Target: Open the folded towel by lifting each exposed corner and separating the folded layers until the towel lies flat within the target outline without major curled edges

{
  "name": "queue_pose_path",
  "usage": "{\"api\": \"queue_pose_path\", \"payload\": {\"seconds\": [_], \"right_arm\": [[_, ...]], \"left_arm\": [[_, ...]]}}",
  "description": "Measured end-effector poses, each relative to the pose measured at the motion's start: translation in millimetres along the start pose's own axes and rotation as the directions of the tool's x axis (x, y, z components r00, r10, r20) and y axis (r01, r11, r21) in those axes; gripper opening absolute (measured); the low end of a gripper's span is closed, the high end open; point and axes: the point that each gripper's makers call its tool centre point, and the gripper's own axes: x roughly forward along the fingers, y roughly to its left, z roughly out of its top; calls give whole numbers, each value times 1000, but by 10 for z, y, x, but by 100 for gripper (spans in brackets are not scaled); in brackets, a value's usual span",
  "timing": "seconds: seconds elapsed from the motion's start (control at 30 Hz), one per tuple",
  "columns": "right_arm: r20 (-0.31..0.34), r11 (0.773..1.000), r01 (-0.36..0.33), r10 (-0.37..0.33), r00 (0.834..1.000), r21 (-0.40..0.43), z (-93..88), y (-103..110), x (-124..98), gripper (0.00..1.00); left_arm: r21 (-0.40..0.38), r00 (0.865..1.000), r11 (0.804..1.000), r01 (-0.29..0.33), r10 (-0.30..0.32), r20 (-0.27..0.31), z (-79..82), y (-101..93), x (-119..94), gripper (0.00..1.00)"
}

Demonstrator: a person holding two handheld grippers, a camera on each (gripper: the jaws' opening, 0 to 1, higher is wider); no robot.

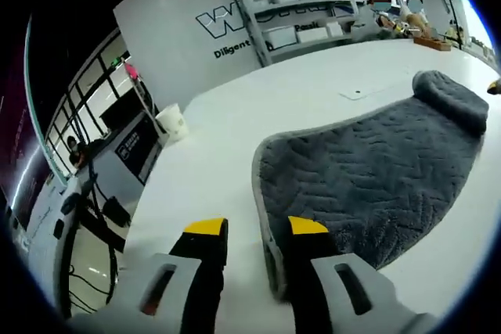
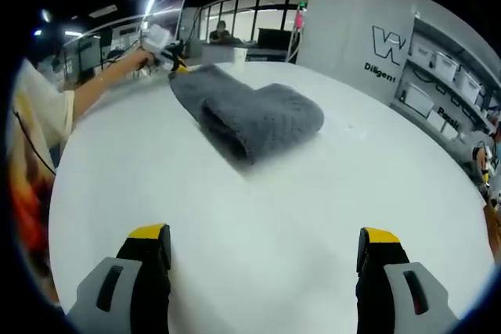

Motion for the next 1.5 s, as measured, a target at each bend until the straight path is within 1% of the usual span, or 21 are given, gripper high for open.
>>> {"api": "queue_pose_path", "payload": {"seconds": [0.2,0.27,0.37,0.43,0.47,0.6,0.67,0.73,0.77,0.8,0.83,0.93,1.03,1.13,1.2,1.23,1.3,1.33,1.4,1.43,1.5], "right_arm": [[-9,1000,-6,6,1000,-9,-10,17,15,99],[-11,1000,-6,6,1000,-9,-13,14,18,99],[-11,1000,-6,6,1000,-8,-15,9,19,99],[-10,1000,-5,5,1000,-8,-14,6,17,99],[-11,1000,-4,4,1000,-7,-17,2,14,99],[-11,1000,-1,1,1000,-2,-21,-11,14,99],[-15,1000,0,0,1000,-7,-25,-13,13,99],[-16,1000,2,-2,1000,-9,-21,-11,11,99],[-15,1000,2,-3,1000,-15,-15,-5,6,99],[-14,1000,3,-3,1000,-18,-11,0,4,99],[-13,1000,2,-2,1000,-20,-9,2,3,99],[-19,1000,6,-6,1000,-19,-22,-6,10,99],[-27,1000,15,-16,1000,-20,-32,-21,10,99],[-3,999,27,-27,1000,-24,42,-23,-12,99],[11,999,17,-16,1000,-35,94,23,-12,99],[12,999,17,-16,1000,-45,108,38,-8,99],[14,997,24,-24,1000,-77,140,56,3,99],[18,995,33,-32,999,-97,166,58,10,99],[35,993,41,-37,999,-110,229,83,26,99],[50,993,40,-34,998,-111,272,102,36,99],[55,993,38,-32,998,-110,286,111,40,99]], "left_arm": [[-38,997,997,69,-67,40,110,-150,-160,56],[-57,989,991,120,-114,92,225,-256,-222,64],[-74,969,977,200,-186,164,393,-447,-333,72],[-63,955,969,240,-224,194,469,-566,-415,73],[-51,940,961,271,-253,227,546,-669,-499,73],[-49,912,942,331,-307,271,655,-848,-633,80],[-9,894,919,393,-380,236,614,-1043,-683,88],[-11,876,904,427,-411,253,633,-1164,-698,94],[-19,857,884,467,-447,255,630,-1283,-705,97],[-12,845,872,489,-471,254,626,-1363,-708,99],[-9,839,867,499,-481,254,626,-1419,-703,100],[3,835,859,511,-497,237,574,-1556,-704,100],[-8,835,856,517,-503,222,500,-1606,-709,100],[-71,814,825,561,-534,231,450,-1668,-753,100],[-56,814,826,561,-538,219,405,-1684,-776,100],[-20,820,837,548,-532,212,386,-1685,-790,100],[-8,819,837,548,-534,212,363,-1710,-814,100],[-1,810,829,560,-547,210,347,-1739,-830,100],[-4,782,802,598,-582,223,343,-1813,-871,100],[-7,773,793,609,-592,230,350,-1832,-884,100],[2,775,798,603,-586,237,361,-1851,-884,100]]}}
